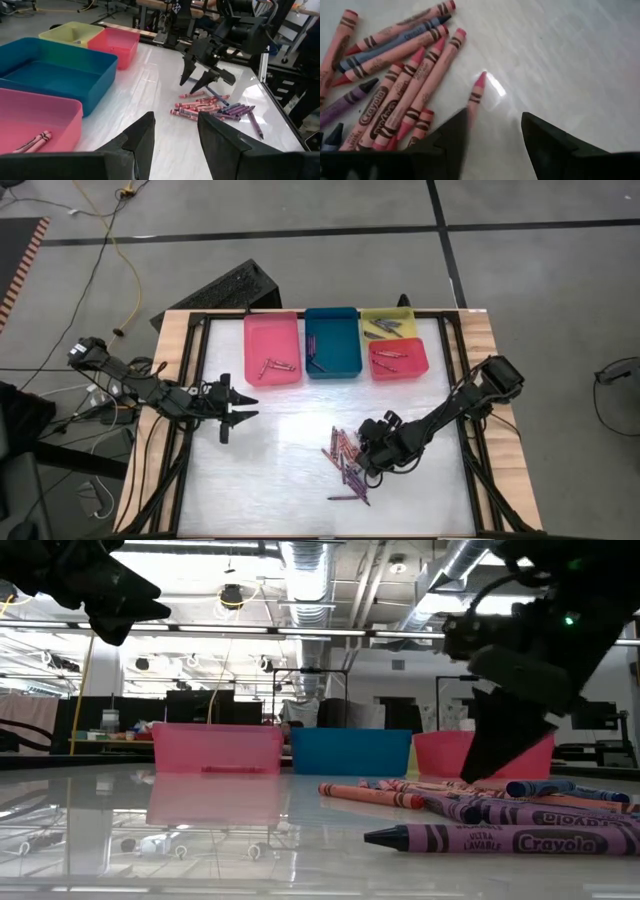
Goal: Sort crayons
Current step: Put the pink crayon into the pink bin
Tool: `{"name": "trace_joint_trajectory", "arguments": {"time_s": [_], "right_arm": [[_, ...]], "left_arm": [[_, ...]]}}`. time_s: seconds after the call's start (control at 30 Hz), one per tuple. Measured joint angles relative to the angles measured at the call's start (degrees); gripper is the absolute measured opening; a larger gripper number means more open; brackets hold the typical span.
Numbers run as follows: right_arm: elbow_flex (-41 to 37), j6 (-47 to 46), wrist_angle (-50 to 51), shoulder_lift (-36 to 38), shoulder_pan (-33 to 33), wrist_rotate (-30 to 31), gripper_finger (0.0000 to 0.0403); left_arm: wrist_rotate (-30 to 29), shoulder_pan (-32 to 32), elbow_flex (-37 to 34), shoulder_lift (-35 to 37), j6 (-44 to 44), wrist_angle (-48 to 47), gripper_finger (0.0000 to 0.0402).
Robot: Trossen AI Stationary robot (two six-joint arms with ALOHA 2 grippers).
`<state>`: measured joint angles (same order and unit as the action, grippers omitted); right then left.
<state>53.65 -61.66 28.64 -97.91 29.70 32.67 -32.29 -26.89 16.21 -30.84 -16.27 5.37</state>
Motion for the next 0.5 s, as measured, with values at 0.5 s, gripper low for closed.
{"name": "trace_joint_trajectory", "arguments": {"time_s": [0.5], "right_arm": [[-2.2,0.3,-0.4,-0.5,-2.2,-2.4,0.0099]], "left_arm": [[-2.6,0.0,0.0,0.0,2.0,-0.1,0.0139]]}}
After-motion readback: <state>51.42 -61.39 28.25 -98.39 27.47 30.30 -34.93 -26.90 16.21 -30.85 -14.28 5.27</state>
